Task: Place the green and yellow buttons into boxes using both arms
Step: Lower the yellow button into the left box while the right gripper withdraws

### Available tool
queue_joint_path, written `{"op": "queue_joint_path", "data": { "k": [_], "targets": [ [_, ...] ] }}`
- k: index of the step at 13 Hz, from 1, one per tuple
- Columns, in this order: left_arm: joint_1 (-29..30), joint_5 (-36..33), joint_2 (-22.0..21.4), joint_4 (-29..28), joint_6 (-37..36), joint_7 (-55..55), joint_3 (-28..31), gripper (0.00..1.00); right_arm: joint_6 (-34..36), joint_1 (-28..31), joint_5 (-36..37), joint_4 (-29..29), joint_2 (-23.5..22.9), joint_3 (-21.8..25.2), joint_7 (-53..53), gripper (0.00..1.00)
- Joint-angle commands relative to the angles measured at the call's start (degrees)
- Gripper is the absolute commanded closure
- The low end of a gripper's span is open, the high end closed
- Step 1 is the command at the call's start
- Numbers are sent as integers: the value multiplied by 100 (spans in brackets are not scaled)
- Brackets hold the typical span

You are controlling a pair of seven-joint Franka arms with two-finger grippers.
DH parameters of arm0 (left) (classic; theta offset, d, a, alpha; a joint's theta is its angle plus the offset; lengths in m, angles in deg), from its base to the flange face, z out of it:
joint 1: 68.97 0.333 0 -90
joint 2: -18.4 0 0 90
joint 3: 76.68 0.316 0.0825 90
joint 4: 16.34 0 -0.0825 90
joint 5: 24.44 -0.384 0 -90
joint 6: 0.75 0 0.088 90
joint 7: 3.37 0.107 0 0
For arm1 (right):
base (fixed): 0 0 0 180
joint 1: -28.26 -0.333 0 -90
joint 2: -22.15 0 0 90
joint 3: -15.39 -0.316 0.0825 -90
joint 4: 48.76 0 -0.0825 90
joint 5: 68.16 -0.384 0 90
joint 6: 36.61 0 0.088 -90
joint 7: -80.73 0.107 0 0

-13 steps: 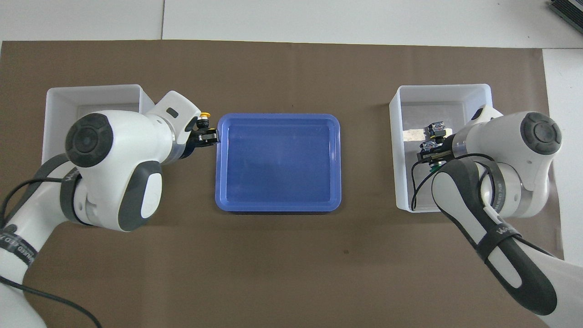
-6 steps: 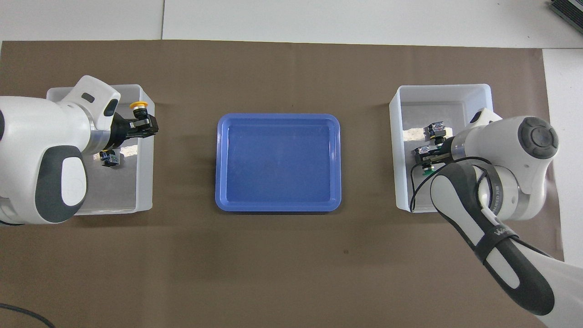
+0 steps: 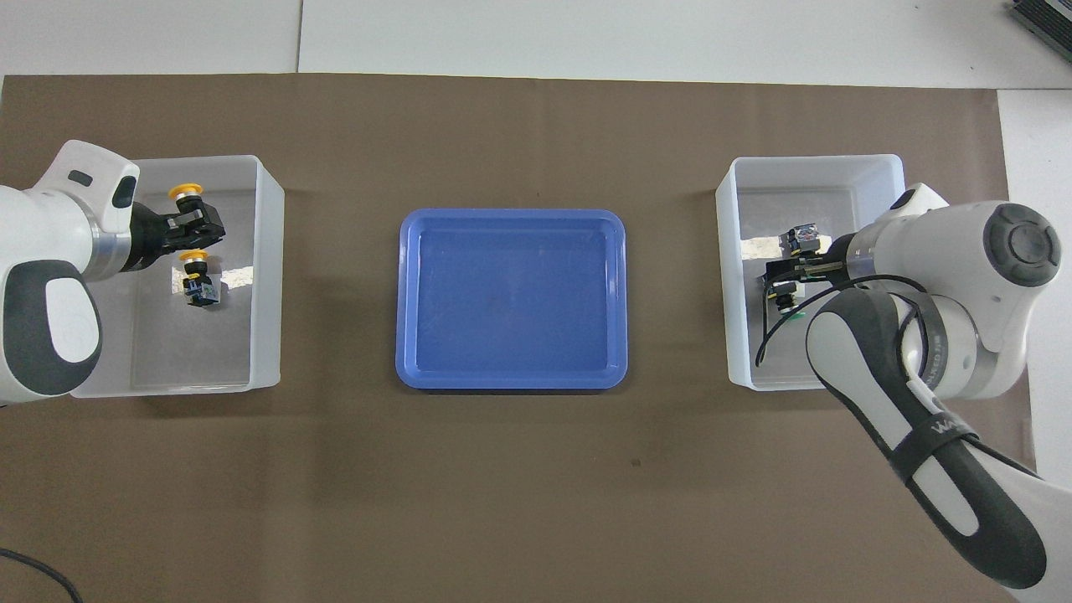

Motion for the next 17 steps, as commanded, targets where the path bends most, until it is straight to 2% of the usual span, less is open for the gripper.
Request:
{"op": "queue_joint_path", "data": {
  "k": [1, 4, 7, 8, 9, 11, 13, 14, 17],
  "targets": [
    [122, 37, -73, -285, 124, 466, -50, 100, 976, 136, 33, 516, 229, 17, 180, 0],
    [122, 37, -170, -689, 142, 932, -50, 100, 1733, 347, 147, 797, 580, 17, 171, 0],
    [122, 37, -231, -716, -86, 933, -50, 98, 2594, 391, 156, 1411, 652, 26, 163, 0],
    [131, 37, -258, -716, -157, 933, -50, 91, 2875, 461, 165, 1675, 652, 17, 136, 0],
    [131, 37, -258, -716, -201, 907, -50, 80, 3148, 496, 226, 1877, 643, 17, 119, 0],
    [114, 37, -258, -725, -201, 871, -50, 51, 3623, 549, 323, 2142, 686, 26, 31, 0],
    [131, 37, -258, -734, -149, 898, -50, 13, 3870, 541, 428, 2109, 827, -18, -22, 0],
    [131, 37, -249, -708, -131, 898, -41, 7, 3949, 549, 438, 2030, 914, -27, -31, 0],
    [131, 37, -214, -550, -192, 889, -41, 6, 3933, 479, 438, 1906, 959, -27, -31, 0]
  ]
}}
